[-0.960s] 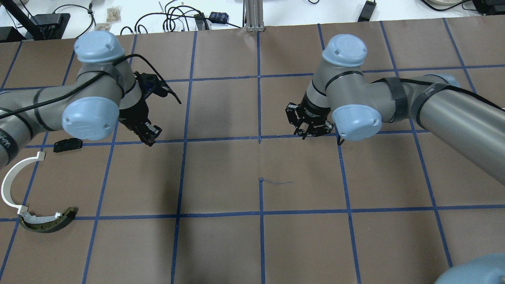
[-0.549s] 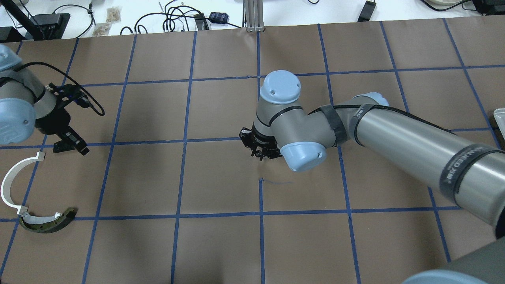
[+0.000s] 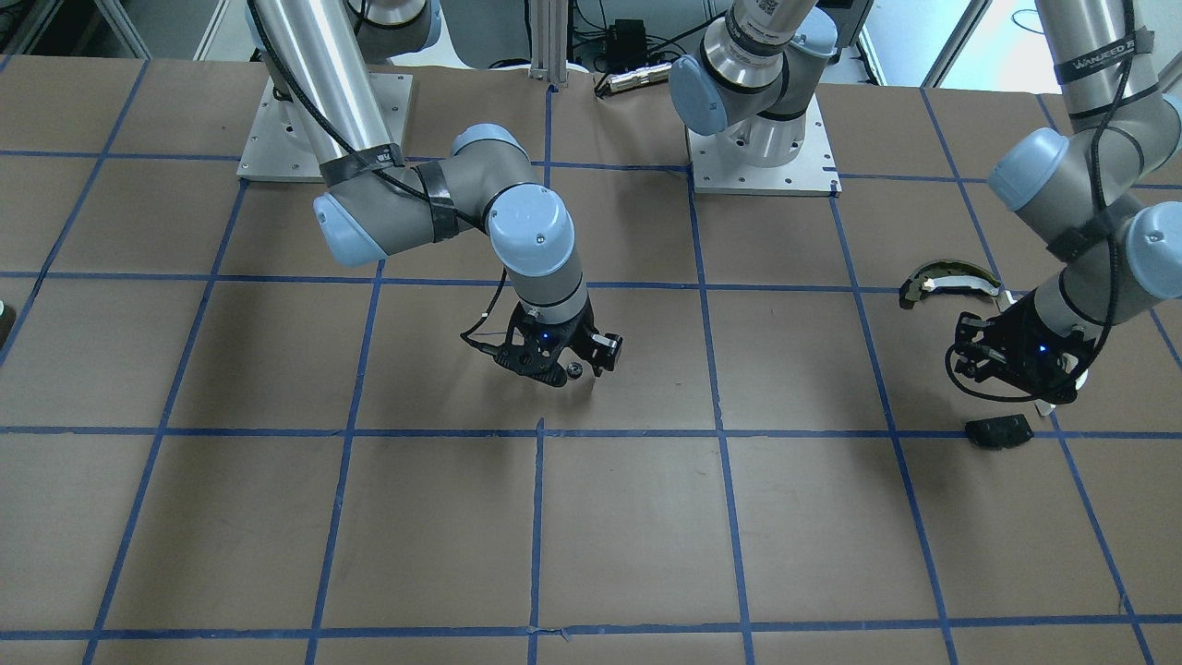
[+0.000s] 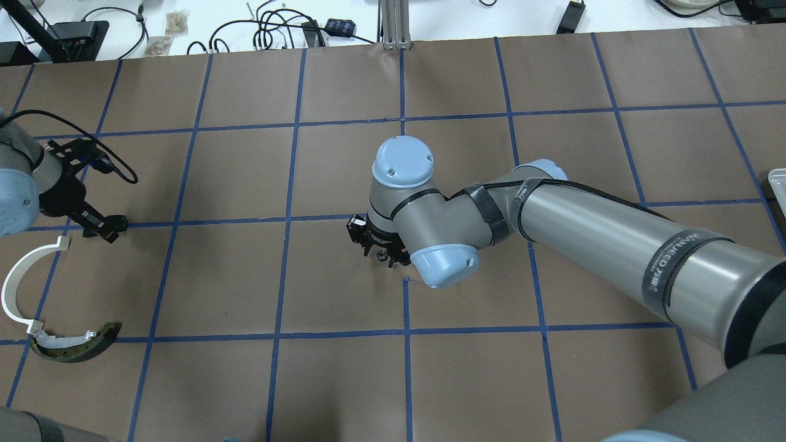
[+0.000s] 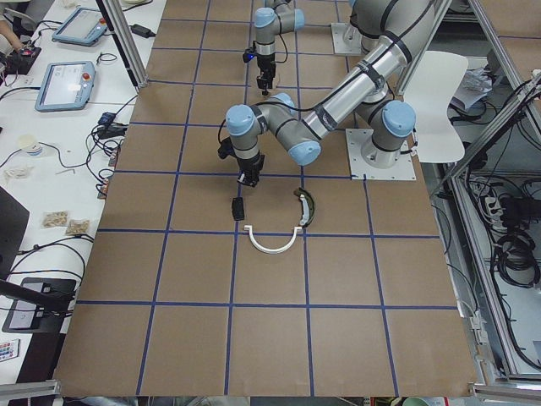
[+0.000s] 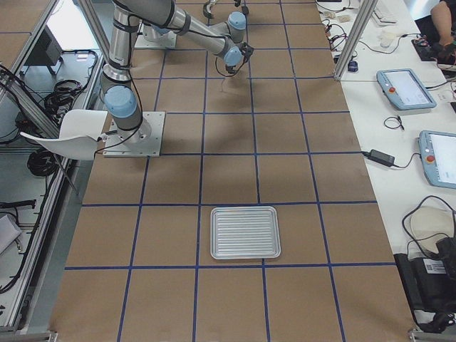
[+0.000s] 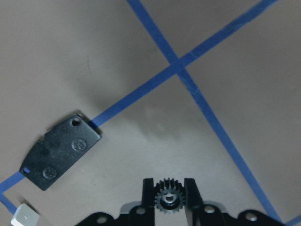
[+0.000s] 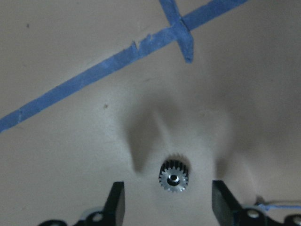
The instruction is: Place bearing gear from tray to pile
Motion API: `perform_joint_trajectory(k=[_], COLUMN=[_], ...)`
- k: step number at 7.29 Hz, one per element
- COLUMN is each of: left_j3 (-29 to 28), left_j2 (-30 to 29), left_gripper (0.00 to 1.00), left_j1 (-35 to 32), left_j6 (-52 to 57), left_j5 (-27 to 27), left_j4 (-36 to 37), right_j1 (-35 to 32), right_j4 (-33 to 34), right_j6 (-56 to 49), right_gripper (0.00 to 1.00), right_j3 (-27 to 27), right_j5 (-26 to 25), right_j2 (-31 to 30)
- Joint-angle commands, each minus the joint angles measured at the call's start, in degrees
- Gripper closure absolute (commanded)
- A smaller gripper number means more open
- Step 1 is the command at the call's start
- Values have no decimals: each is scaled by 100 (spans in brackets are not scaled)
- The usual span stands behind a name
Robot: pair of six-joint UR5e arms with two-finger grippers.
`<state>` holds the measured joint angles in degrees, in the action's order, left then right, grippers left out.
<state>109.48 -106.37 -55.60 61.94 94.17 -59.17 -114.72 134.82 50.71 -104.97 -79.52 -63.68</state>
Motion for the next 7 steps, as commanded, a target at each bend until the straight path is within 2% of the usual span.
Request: perform_joint_trajectory(k=[1,2,4,6,7], left_j3=[30,-5,-128,-146,-172], left_j2=[2,115,570,950,1038], left_gripper=[8,3,2,2,2], left_j1=[137,6,-702,-1756,-2388], left_j6=[-172,-295,-793,-2563,-3486], left_j5=[5,40,22,14,-13], left_j4=[2,19,-77,-288,-367], right_j1=[656,1288,2405,3241,3437], right_j4=[-130,-984,-2034,-3054,-3563], right_j6=[-983,-2167,-3658,-4915,-4982], right_gripper=[0,0,0,0,0], right_j3=[143,134,134,213,292], right_j5=[-125,-142,-143,-623,-635], right_j2=[-519,-1010,-1706,-2487,-2839])
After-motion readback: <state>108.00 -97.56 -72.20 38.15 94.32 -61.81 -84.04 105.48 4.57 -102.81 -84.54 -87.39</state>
